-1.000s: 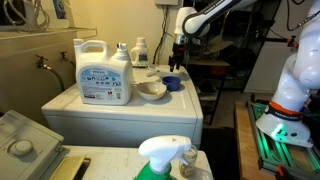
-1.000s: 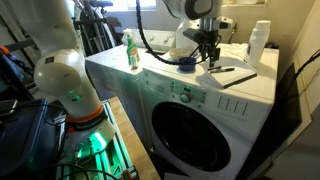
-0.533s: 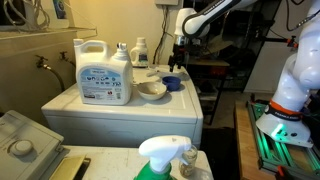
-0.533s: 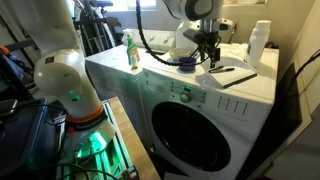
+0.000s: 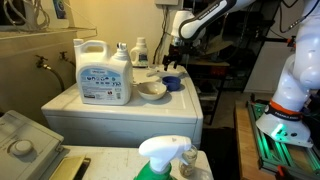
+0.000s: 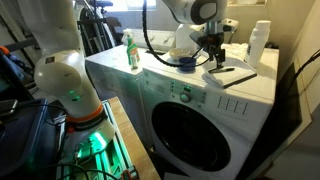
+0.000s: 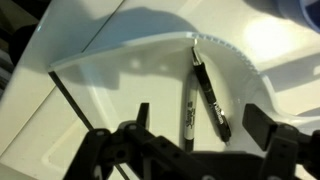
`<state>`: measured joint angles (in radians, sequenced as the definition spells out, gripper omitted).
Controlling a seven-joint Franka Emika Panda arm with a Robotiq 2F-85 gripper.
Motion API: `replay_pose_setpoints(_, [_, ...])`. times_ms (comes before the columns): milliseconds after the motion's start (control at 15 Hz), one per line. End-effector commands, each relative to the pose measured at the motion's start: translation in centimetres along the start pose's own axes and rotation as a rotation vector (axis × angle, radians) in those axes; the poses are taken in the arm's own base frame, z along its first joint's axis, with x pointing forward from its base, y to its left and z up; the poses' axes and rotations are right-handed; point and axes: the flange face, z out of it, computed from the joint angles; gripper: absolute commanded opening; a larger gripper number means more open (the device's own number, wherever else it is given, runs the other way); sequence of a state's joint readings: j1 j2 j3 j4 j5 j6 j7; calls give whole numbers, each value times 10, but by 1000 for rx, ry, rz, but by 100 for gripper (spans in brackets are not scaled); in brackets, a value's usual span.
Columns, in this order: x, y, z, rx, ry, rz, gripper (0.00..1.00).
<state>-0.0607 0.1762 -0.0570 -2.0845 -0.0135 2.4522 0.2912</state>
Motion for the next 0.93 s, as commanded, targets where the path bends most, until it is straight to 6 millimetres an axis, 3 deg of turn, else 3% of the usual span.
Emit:
replay_pose_setpoints(0, [12, -3, 27, -87, 39, 37, 77])
replay_pose_setpoints(67, [15, -4, 34, -100, 42, 54, 66])
replay_pose_setpoints(200, [17, -6, 47, -108, 27, 68, 55])
replay_pose_setpoints(267, [18, -7, 55, -101, 9, 70, 37])
replay_pose_setpoints(400, [21, -8, 60, -96, 2, 73, 21])
replay_pose_setpoints(600, [25, -10, 45, -77, 19, 84, 1])
replay_pose_setpoints(867, [21, -5, 16, -60, 30, 78, 3])
